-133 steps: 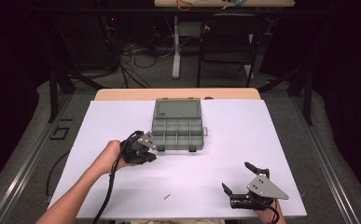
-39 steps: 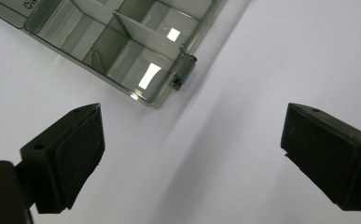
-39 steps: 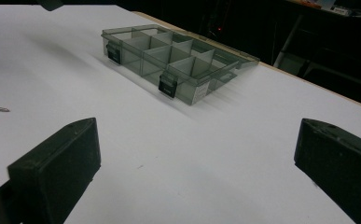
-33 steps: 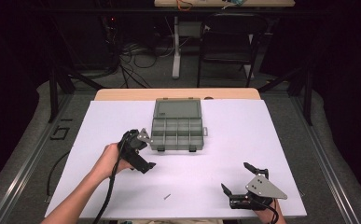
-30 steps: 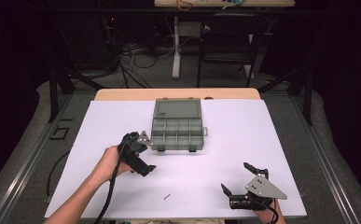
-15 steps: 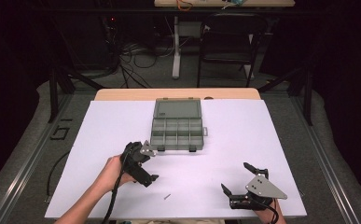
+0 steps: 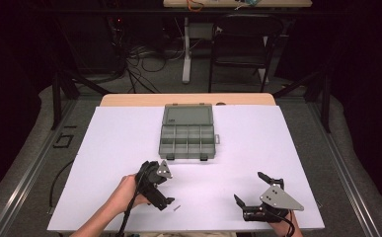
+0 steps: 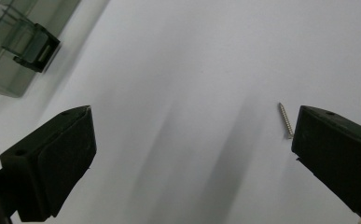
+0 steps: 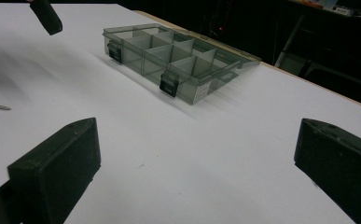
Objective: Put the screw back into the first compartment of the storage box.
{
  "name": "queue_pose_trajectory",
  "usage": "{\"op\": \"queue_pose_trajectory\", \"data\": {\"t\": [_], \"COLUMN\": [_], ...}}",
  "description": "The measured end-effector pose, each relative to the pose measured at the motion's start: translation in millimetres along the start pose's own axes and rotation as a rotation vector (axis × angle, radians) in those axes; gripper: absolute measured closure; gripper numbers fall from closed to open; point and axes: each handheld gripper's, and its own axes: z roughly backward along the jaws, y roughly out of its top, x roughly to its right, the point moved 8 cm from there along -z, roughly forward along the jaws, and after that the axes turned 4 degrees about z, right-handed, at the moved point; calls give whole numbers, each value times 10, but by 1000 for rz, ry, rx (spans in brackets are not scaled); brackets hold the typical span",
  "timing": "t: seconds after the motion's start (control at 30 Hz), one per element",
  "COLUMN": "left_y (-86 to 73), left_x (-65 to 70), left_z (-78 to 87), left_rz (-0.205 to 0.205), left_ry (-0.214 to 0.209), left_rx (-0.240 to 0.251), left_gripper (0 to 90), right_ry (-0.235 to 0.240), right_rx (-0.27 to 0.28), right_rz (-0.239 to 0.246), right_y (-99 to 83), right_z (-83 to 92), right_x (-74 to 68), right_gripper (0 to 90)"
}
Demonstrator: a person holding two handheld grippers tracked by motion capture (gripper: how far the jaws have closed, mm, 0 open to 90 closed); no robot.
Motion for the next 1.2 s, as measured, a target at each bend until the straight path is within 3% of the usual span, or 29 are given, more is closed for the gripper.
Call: {"op": "queue_pose_trajectory", "data": {"t": [0.3, 0.5, 0.63, 0.7, 0.8, 0.93, 1.07, 1.17, 1.2], "left_y": [-65, -70, -86, -83, -78, -93, -104, -108, -107], "left_x": [201, 322, 369, 386, 391, 383, 354, 361, 362], "left_z": [-127, -177, -215, -213, -204, -196, -200, -196, -195], "left_rz": [-19, -49, -67, -68, -78, -90, -80, -92, -99], "left_ry": [-36, -52, -53, -80, -86, -95, -108, -99, -97], "left_rx": [-50, -56, -60, -50, -40, -32, -14, -12, -12], "left_gripper": [47, 177, 343, 432, 593, 733, 851, 873, 874], "right_ry": [1, -2, -2, -1, -1, 0, 0, -7, -2], "right_rx": [-5, -5, -5, -6, -6, 0, -2, -21, -2], "right_rz": [-1, 2, -1, 2, 3, 3, 4, 8, 6], "right_y": [-4, -3, -5, -5, -3, -2, -4, -13, -4], "right_z": [-3, 1, -5, -3, 1, -10, -14, 6, -10], "right_x": [-3, -5, -3, -6, -9, -11, -10, -8, -12], "right_gripper": [0, 0, 0, 0, 0, 0, 0, 0, 0]}}
